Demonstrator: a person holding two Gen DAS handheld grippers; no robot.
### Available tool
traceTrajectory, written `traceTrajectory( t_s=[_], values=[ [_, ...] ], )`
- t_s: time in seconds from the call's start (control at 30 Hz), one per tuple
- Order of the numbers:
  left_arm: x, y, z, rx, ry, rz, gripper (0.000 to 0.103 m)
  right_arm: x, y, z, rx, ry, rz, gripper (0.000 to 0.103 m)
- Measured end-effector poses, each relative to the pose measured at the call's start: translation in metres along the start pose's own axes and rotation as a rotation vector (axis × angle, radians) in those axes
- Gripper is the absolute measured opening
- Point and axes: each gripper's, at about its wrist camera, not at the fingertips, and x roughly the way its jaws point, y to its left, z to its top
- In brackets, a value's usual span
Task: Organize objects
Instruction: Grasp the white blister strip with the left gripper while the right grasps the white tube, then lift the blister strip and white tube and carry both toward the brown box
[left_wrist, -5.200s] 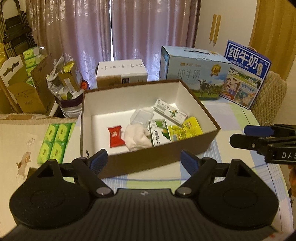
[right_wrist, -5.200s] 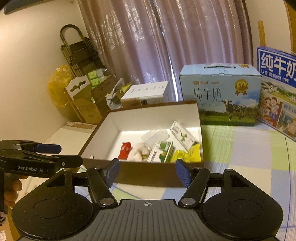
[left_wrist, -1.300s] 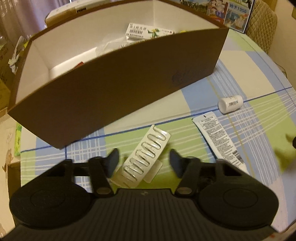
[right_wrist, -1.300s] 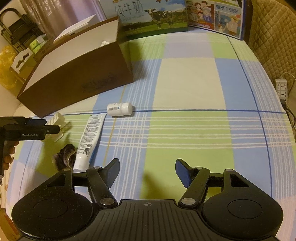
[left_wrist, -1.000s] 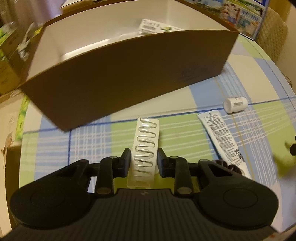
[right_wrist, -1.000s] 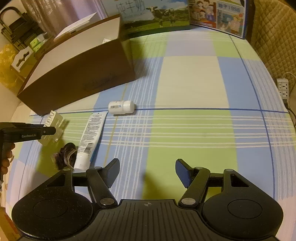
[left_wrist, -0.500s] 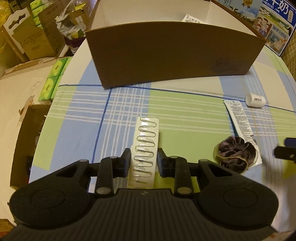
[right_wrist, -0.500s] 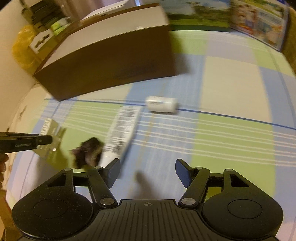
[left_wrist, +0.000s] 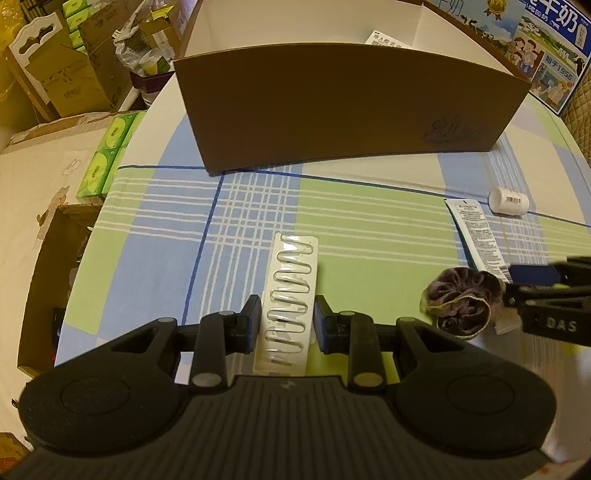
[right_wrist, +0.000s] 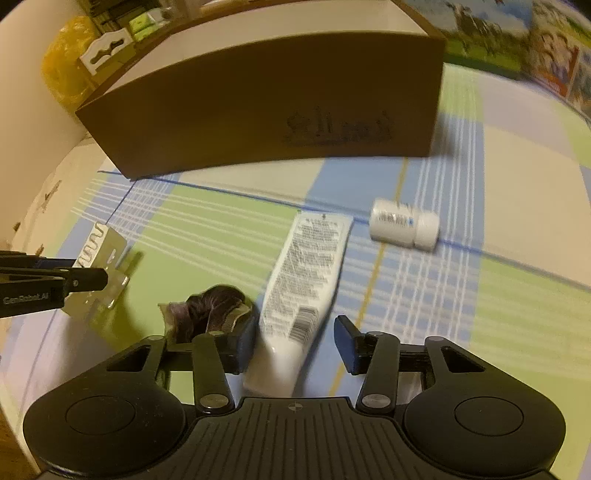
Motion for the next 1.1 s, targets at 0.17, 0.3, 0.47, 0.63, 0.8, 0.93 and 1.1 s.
traceTrajectory(
  t_s=[0.17, 0.3, 0.47, 0.63, 0.8, 0.93, 1.1],
  values=[
    [0.002, -0.005, 0.003, 0.006, 0.001, -0.006, 0.025, -0.002, 0.001, -0.004, -0.063, -0.009, 0.027, 0.035],
    [0.002, -0.008, 0.002, 0.006, 0.008, -0.012, 0.023, -0.011, -0.001, -0.018, -0.114, -0.005, 0.043, 0.034],
    [-0.004, -0.010, -0.006, 0.006, 0.025, -0.061, 0.023, -0.026, -0.014, -0.037, -0.121, 0.019, 0.057, 0.034],
    [-0.009, -0.015, -0.017, 0.025, 0.034, -0.094, 0.023, -0.043, -0.026, -0.050, -0.112, 0.033, 0.048, 0.034],
    [-0.003, -0.015, -0.015, 0.011, 0.042, -0.079, 0.023, -0.045, -0.027, -0.051, -0.094, 0.025, 0.029, 0.034],
    [-0.003, -0.017, -0.010, 0.016, 0.021, -0.068, 0.026, -0.041, -0.022, -0.045, -0.086, 0.014, 0.006, 0.037],
    [0.000, -0.019, -0.009, 0.025, 0.021, -0.060, 0.026, -0.035, -0.020, -0.040, -0.089, 0.013, -0.009, 0.039]
  ],
)
